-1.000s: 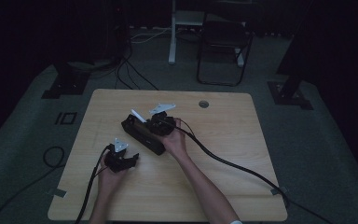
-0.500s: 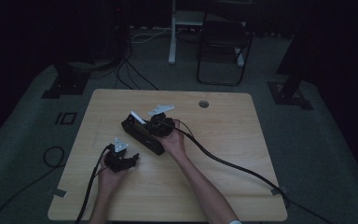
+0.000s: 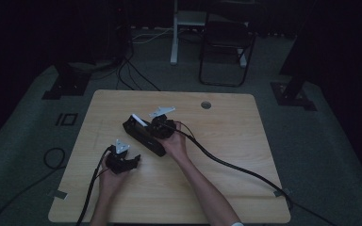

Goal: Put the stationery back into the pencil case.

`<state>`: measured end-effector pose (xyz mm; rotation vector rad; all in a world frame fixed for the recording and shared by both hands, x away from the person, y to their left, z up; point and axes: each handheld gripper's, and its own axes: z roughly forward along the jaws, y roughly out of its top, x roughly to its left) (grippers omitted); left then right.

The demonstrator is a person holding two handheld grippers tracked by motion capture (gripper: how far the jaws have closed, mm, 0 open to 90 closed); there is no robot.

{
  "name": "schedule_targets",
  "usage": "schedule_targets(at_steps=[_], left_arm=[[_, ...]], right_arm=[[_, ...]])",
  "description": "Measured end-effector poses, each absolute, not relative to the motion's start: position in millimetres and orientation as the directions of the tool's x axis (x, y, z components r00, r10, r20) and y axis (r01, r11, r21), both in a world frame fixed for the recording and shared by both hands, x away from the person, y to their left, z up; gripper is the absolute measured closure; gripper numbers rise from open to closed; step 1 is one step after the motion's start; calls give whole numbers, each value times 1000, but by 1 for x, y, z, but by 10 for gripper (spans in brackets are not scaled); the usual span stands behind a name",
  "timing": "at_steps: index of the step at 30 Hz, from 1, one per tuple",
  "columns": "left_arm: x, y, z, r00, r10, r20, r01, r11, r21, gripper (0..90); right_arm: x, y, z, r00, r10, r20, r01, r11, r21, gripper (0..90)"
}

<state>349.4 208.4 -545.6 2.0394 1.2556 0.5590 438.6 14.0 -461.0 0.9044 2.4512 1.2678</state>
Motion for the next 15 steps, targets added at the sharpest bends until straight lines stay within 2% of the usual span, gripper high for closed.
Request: schedule_targets(at_steps=[12, 13, 15], left_arm=[[349, 209, -545, 447, 895, 14, 609, -316, 727, 353], [349, 209, -545, 447, 894, 14, 609, -316, 728, 352], [349, 209, -545, 447, 894, 15, 609, -316, 727, 352]], right_arm=[[441, 16, -468, -780, 622, 69, 429, 450, 783, 780], [441, 16, -469, -781, 620, 68, 427, 453, 783, 773], [441, 17, -470, -785, 616, 65, 422, 455, 784, 702]])
